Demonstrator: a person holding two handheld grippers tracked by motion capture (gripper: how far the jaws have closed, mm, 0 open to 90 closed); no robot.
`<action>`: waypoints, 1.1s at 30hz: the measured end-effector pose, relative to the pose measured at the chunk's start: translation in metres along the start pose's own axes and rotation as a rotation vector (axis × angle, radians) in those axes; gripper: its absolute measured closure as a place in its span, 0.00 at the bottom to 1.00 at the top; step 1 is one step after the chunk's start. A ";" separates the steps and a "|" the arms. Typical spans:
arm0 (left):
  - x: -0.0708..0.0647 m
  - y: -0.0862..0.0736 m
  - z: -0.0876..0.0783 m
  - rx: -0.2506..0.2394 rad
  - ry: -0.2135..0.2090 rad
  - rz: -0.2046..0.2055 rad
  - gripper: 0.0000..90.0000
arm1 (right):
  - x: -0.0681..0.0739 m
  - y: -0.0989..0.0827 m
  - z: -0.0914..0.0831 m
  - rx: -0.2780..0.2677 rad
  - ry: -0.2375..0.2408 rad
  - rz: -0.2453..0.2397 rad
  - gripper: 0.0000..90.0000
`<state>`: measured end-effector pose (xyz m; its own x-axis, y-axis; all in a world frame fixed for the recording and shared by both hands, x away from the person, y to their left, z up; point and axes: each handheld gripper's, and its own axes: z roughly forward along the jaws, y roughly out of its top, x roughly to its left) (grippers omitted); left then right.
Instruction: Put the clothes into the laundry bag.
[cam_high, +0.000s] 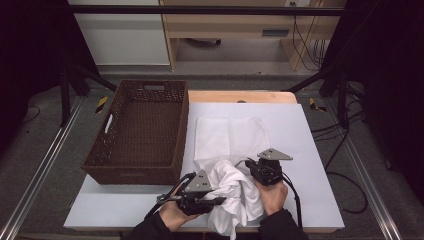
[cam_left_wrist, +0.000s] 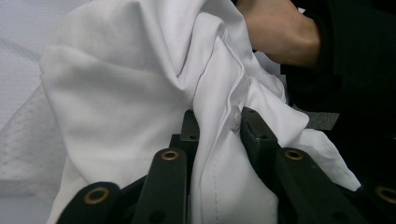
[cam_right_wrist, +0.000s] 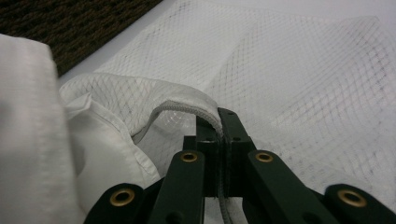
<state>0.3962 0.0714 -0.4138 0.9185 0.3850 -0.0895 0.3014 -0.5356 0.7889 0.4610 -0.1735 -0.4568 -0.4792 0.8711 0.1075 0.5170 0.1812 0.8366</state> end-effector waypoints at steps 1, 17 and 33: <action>0.001 0.001 0.003 -0.001 0.005 0.003 0.78 | 0.000 0.000 0.000 -0.001 0.000 0.002 0.98; 0.012 -0.013 0.059 0.038 0.059 -0.074 0.46 | 0.001 -0.002 0.000 0.002 0.000 0.000 0.97; 0.016 0.011 0.000 -0.102 0.213 -0.013 0.20 | 0.003 -0.002 -0.008 -0.021 0.012 0.002 0.97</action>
<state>0.4139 0.0715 -0.4068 0.8367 0.5473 0.0214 0.2759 -0.4549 0.8467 0.4531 -0.1752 -0.4540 -0.4870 0.8657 0.1159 0.5028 0.1694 0.8476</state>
